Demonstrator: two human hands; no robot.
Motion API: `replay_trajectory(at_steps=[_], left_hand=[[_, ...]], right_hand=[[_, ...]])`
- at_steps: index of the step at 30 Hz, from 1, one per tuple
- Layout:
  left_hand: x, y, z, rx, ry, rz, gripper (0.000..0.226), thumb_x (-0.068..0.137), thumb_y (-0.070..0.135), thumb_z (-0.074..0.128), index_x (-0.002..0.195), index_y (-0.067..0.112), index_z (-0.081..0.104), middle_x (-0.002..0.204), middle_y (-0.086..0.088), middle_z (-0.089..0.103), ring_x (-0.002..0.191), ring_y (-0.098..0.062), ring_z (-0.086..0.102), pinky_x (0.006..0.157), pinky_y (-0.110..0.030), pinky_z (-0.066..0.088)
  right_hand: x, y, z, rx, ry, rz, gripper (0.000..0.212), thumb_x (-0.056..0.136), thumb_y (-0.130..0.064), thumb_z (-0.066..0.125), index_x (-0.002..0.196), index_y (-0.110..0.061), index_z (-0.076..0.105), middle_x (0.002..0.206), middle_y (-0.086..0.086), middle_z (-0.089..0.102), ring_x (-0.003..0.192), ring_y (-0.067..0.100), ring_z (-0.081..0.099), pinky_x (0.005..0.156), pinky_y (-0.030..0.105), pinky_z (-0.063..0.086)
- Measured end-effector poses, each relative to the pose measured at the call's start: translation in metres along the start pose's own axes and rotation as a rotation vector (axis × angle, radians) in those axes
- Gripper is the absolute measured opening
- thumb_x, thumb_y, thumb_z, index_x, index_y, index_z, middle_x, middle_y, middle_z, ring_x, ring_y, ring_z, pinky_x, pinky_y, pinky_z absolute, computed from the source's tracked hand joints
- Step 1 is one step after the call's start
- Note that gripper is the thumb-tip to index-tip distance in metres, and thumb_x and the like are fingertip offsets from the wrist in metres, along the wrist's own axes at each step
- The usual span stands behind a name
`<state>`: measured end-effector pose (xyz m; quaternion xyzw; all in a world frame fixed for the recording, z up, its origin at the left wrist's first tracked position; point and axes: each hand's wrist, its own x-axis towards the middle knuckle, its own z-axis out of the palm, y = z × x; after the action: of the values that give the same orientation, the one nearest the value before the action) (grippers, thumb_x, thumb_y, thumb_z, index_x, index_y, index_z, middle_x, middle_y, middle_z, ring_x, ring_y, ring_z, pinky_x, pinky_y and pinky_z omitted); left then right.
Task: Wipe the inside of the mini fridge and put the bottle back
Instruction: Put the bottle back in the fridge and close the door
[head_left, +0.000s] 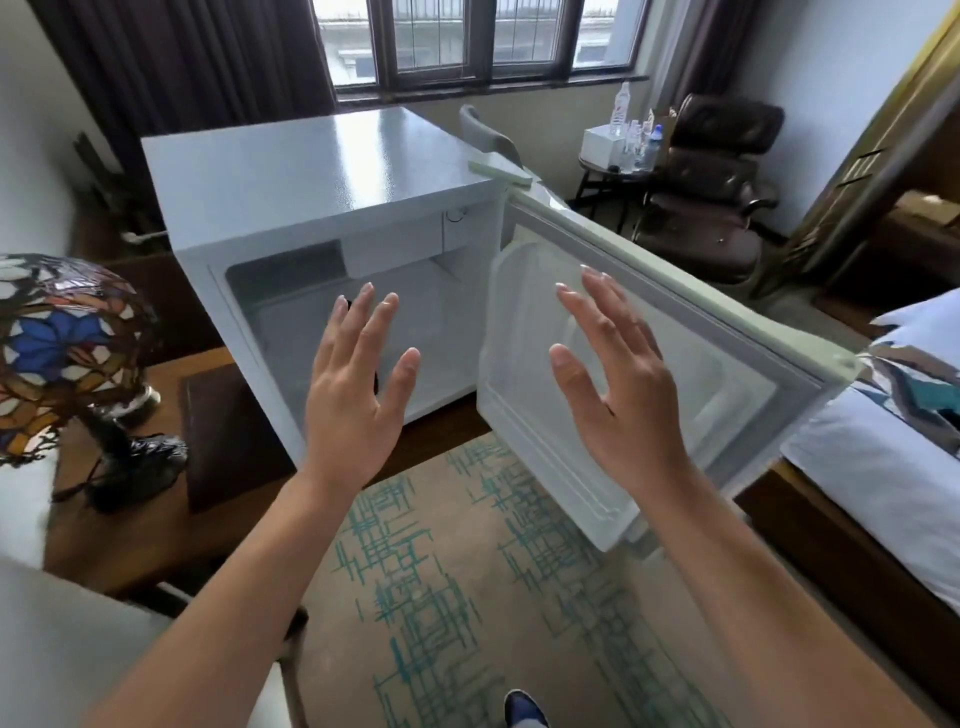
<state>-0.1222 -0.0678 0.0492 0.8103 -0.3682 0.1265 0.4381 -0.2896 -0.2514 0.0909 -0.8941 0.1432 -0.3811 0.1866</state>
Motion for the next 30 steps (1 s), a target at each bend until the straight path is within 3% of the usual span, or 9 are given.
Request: replay_trajectory(at_steps=[3, 8, 12, 16, 19, 22, 24, 30], left_hand=[[0.003, 0.034, 0.013, -0.039, 0.01, 0.081, 0.056, 0.106, 0.044, 0.047, 0.158, 0.024, 0.039, 0.169, 0.004, 0.029, 0.16, -0.018, 0.015, 0.126, -0.035, 0.016], [0.015, 0.087, 0.05, -0.085, -0.022, 0.238, 0.055, 0.107, 0.042, 0.047, 0.157, 0.019, 0.041, 0.167, -0.002, 0.033, 0.16, -0.025, 0.018, 0.128, -0.052, 0.024], [0.024, 0.138, 0.096, -0.115, -0.096, 0.34, 0.055, 0.107, 0.041, 0.046, 0.156, 0.017, 0.043, 0.166, -0.006, 0.037, 0.159, -0.03, 0.021, 0.126, -0.055, 0.027], [0.035, 0.188, 0.142, -0.062, -0.155, 0.394, 0.054, 0.107, 0.043, 0.044, 0.155, 0.02, 0.044, 0.165, -0.005, 0.039, 0.158, -0.031, 0.024, 0.125, -0.052, 0.028], [0.039, 0.211, 0.17, 0.019, -0.198, 0.402, 0.051, 0.107, 0.045, 0.045, 0.154, 0.025, 0.046, 0.165, -0.004, 0.039, 0.157, -0.032, 0.025, 0.125, -0.052, 0.029], [0.036, 0.222, 0.189, 0.065, -0.251, 0.377, 0.048, 0.106, 0.049, 0.041, 0.148, 0.031, 0.055, 0.165, -0.005, 0.038, 0.155, -0.035, 0.029, 0.122, -0.057, 0.031], [0.034, 0.226, 0.194, 0.071, -0.259, 0.343, 0.047, 0.106, 0.051, 0.037, 0.142, 0.034, 0.061, 0.165, -0.005, 0.039, 0.154, -0.034, 0.031, 0.123, -0.057, 0.029], [0.037, 0.217, 0.189, 0.102, -0.282, 0.376, 0.042, 0.108, 0.047, 0.041, 0.134, 0.03, 0.069, 0.147, -0.007, 0.061, 0.149, -0.031, 0.043, 0.122, -0.051, 0.034]], right_hand=[[-0.013, 0.013, -0.041, -0.043, 0.094, -0.001, 0.048, 0.105, -0.033, 0.049, 0.148, -0.015, 0.053, 0.162, 0.008, 0.042, 0.155, 0.026, 0.032, 0.123, 0.039, 0.033], [-0.033, 0.047, -0.091, -0.088, 0.224, 0.013, 0.047, 0.103, -0.029, 0.051, 0.146, -0.01, 0.055, 0.162, 0.012, 0.041, 0.155, 0.031, 0.03, 0.124, 0.048, 0.03], [-0.045, 0.094, -0.121, -0.107, 0.228, 0.138, 0.049, 0.105, -0.029, 0.048, 0.152, -0.014, 0.047, 0.167, 0.01, 0.031, 0.157, 0.028, 0.025, 0.126, 0.045, 0.027], [-0.059, 0.134, -0.132, -0.085, 0.182, 0.229, 0.051, 0.106, -0.032, 0.045, 0.155, -0.016, 0.043, 0.168, 0.007, 0.031, 0.155, 0.024, 0.03, 0.123, 0.025, 0.022], [-0.069, 0.153, -0.132, 0.004, 0.132, 0.301, 0.055, 0.106, -0.039, 0.039, 0.155, -0.016, 0.043, 0.165, 0.007, 0.038, 0.15, 0.023, 0.039, 0.116, 0.026, 0.033], [-0.076, 0.163, -0.132, 0.12, 0.094, 0.335, 0.053, 0.107, -0.042, 0.039, 0.154, -0.021, 0.044, 0.154, 0.007, 0.054, 0.137, 0.024, 0.056, 0.107, 0.039, 0.049], [-0.079, 0.166, -0.133, 0.185, 0.084, 0.369, 0.05, 0.108, -0.043, 0.042, 0.156, -0.028, 0.041, 0.141, 0.007, 0.066, 0.122, 0.024, 0.067, 0.096, 0.04, 0.055], [-0.086, 0.17, -0.128, 0.229, 0.111, 0.287, 0.05, 0.108, -0.039, 0.044, 0.157, -0.028, 0.039, 0.116, -0.008, 0.073, 0.086, 0.007, 0.071, 0.072, 0.017, 0.057]])
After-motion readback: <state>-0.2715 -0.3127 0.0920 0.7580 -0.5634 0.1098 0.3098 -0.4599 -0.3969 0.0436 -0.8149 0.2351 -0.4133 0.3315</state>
